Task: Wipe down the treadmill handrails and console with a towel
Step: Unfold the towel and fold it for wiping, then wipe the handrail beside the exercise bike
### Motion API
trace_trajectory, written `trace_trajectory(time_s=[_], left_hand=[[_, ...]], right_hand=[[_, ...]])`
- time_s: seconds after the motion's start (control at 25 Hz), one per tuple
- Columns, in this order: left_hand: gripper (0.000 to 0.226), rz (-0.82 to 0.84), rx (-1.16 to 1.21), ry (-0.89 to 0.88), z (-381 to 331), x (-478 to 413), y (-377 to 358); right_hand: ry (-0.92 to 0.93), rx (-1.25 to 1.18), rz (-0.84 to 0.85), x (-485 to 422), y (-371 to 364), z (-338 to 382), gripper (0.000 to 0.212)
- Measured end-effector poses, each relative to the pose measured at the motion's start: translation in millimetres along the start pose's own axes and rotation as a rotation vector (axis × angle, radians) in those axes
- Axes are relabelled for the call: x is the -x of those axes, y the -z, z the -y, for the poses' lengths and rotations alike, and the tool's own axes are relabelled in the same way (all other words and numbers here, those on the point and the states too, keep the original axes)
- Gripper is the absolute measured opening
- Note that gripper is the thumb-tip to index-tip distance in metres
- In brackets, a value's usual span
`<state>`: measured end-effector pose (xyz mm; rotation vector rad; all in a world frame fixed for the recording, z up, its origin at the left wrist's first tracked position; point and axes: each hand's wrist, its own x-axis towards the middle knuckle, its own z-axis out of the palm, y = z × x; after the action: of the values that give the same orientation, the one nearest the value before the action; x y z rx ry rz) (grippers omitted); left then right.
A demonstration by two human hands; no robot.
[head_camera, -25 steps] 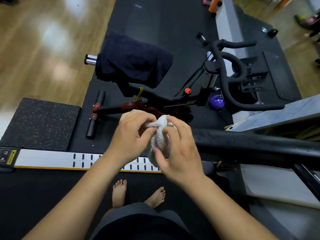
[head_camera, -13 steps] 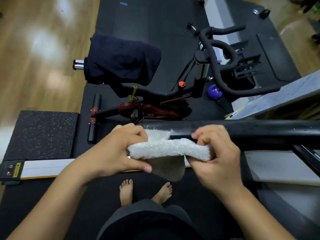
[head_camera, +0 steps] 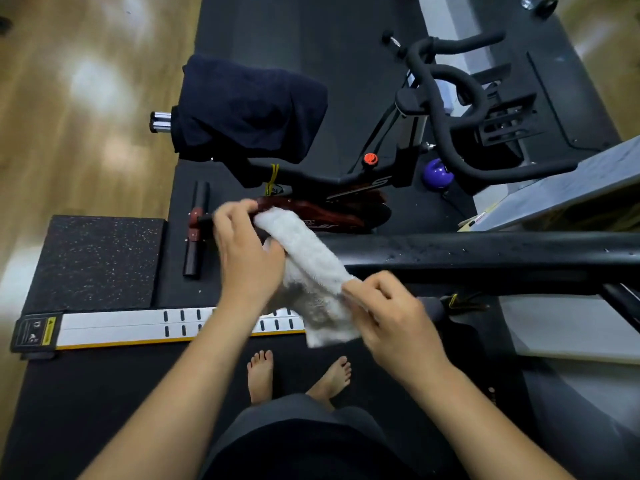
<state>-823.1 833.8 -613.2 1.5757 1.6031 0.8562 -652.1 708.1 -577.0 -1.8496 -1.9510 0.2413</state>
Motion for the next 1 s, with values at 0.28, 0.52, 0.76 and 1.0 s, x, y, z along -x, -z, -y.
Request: trace_trajectory(time_s=[0.28,0.52,0.76,1.0], left_hand=[[0.046,0.315,-0.025,-0.204,2.6,33.5,11.1],[0.043,0.893,-0.402,-0.12,-62.0,-51.6,-24.3],[0.07,0.662,-0.524,-0.496,-32.4,-13.6,6.6],[0.116,1.047,-0.724,-0.319,-85.8,-44.7,-41.2]], right_hand=[[-0.054,0.123,0.023,37.2,-3.2,-2.8,0.008],[-0.058,0.139,-0.23,-11.6,13.4,-4.4,0.014],[-0.22,0.091,-0.115,43.8,-1.7,-5.5,0.029],[-0.456,0.0,-0.151,39.5,-1.6,-18.3,0.03]])
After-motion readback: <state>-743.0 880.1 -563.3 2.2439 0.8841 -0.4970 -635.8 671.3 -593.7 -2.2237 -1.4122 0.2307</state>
